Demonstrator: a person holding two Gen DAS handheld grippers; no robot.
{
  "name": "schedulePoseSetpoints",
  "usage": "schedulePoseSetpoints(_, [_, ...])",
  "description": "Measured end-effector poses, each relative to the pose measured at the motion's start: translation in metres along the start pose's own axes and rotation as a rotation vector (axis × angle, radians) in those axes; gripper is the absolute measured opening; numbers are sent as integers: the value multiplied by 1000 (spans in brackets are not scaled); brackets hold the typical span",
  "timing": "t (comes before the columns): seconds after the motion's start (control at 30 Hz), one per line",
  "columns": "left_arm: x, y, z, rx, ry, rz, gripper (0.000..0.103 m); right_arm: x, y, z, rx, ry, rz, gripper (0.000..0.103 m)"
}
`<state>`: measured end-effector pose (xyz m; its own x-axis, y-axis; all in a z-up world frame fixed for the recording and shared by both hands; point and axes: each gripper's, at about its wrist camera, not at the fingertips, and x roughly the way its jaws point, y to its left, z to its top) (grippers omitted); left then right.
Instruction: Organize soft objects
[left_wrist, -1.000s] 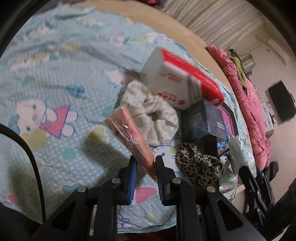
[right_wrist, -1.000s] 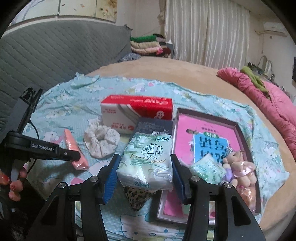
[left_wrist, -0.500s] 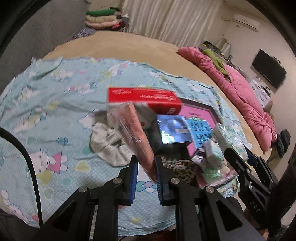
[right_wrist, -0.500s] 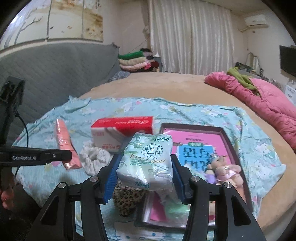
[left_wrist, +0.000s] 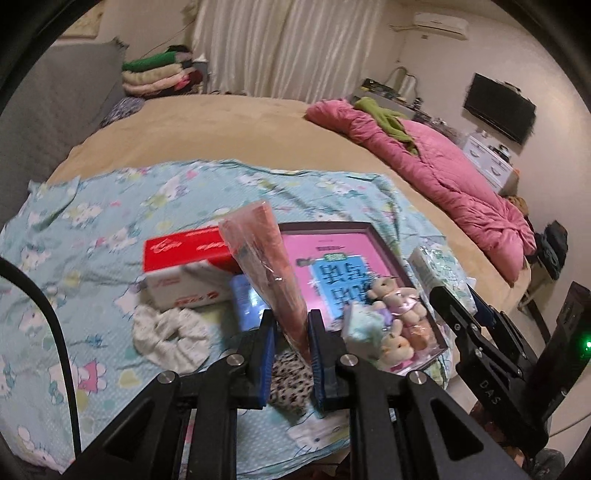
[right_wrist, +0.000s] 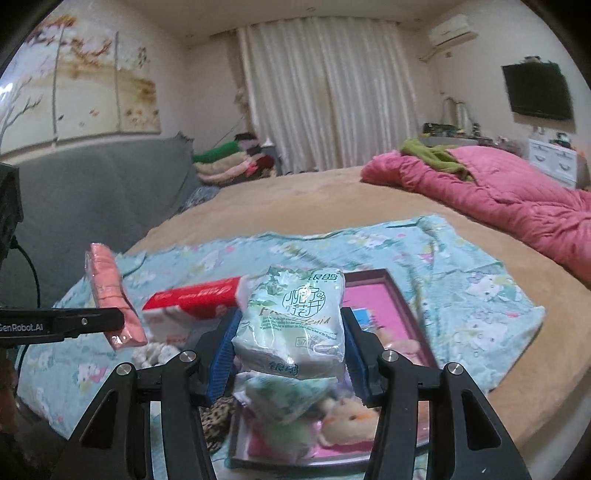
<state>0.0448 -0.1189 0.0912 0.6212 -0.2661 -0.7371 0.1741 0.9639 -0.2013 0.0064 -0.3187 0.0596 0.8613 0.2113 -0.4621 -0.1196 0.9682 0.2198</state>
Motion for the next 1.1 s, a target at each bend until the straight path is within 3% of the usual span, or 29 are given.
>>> schedulePoseSetpoints(0.23, [11,-42,3,98,20,-27,18,-9,-27,5,72,-36,-41,54])
schedulePoseSetpoints(0.57, [56,-90,-22,219,146,-59,18,-10,-59,2,151,-25,-81,55])
schedulePoseSetpoints(0.8, [91,-107,-36,251,219,-79,17,-5,-71,-4,172,-4,-99,55])
schedulePoseSetpoints(1.1, [118,-108,-31,254,241,-74,18,1,-73,-8,153,13,-102,55])
